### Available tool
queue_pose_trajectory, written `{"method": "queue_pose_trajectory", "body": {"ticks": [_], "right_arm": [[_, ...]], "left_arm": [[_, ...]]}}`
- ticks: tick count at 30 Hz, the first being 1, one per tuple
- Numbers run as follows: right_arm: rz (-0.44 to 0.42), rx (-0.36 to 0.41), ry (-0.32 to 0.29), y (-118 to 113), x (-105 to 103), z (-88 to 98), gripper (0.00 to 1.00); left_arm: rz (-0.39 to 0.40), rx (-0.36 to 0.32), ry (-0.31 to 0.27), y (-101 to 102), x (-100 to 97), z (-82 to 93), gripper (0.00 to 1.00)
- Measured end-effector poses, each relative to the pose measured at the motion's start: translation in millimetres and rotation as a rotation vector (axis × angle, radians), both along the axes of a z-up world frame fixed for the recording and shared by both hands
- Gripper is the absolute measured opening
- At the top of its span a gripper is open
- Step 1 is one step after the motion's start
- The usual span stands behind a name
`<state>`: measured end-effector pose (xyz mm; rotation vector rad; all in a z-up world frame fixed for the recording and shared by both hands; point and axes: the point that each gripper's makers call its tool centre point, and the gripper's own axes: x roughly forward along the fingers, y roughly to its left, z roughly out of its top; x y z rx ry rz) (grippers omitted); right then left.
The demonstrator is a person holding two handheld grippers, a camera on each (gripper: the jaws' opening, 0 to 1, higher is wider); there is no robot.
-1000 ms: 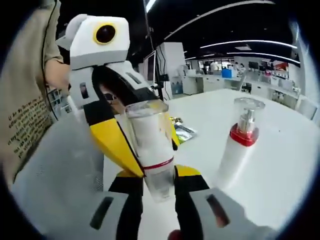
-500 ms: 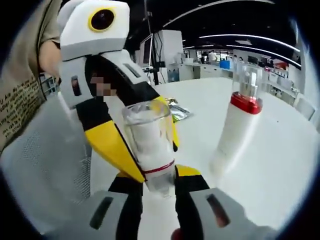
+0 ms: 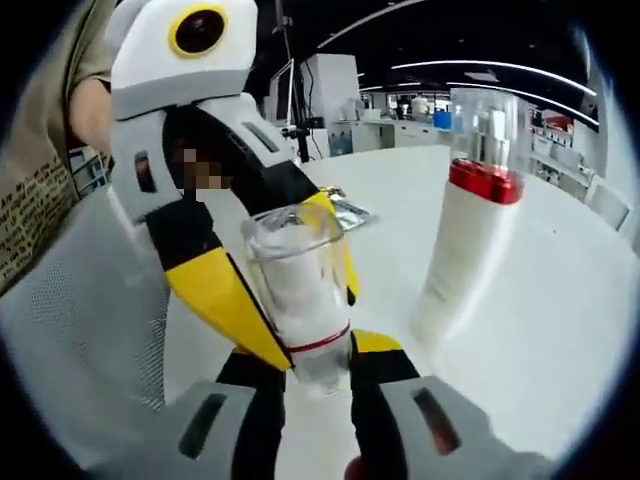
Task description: Arrange the skincare products in the storage area until every visible bottle or jar stands upright without overlapping.
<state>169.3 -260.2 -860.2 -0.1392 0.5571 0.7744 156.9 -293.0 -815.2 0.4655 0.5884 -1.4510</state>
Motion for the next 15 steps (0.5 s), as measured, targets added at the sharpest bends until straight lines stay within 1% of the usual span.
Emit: {"method": "queue_pose_trajectory", "body": {"ticks": [10, 15], "right_arm": [[0.029, -0.032, -0.017, -15.1, 22.6, 1.4, 0.24], [0.036, -0.032, -0.018, -20.6, 30.8, 1.4, 0.24]], "left_arm": [[0.010, -0.025, -0.002, -14.0, 20.9, 0.8, 0.19], [0.012, -0.035, -0.006, -19.9, 29.1, 2.2, 0.19]]}}
